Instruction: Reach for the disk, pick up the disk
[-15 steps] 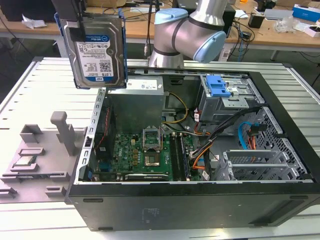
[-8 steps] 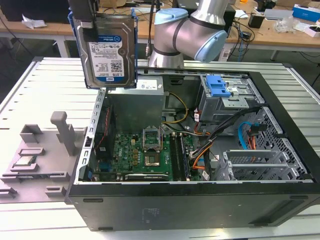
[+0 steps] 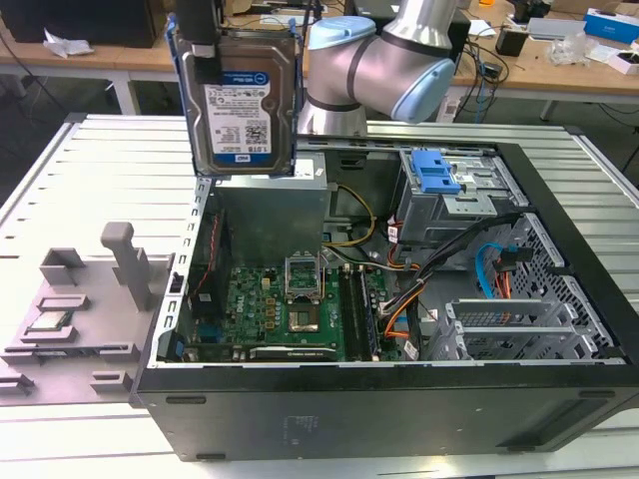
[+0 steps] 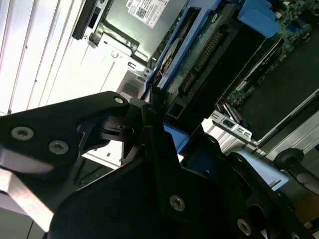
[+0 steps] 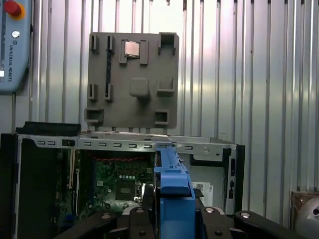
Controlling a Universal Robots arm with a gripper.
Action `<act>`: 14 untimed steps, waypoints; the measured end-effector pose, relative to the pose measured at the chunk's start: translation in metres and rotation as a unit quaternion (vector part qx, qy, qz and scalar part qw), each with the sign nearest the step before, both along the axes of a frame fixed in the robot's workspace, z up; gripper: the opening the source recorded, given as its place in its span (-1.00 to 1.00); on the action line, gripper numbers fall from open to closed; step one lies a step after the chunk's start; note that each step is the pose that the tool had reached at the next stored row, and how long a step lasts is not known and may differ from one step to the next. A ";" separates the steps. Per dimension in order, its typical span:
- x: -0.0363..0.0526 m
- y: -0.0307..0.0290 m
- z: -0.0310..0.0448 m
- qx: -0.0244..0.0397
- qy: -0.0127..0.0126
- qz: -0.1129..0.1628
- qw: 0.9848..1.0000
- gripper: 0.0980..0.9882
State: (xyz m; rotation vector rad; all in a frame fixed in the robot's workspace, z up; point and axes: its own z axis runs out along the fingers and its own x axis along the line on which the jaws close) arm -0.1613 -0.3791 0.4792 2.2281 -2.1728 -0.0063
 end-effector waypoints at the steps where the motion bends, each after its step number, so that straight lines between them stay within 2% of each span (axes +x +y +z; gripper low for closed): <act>1: 0.0025 0.0000 0.0000 0.000 0.000 0.000 1.000 -0.39; 5: 0.0130 0.0000 0.0000 0.000 0.000 0.000 1.000 -0.39; 8: 0.0257 0.0000 0.0000 0.000 0.000 0.000 1.000 -0.39; 14: 0.0394 0.0000 0.0000 0.000 0.000 0.000 1.000 -0.39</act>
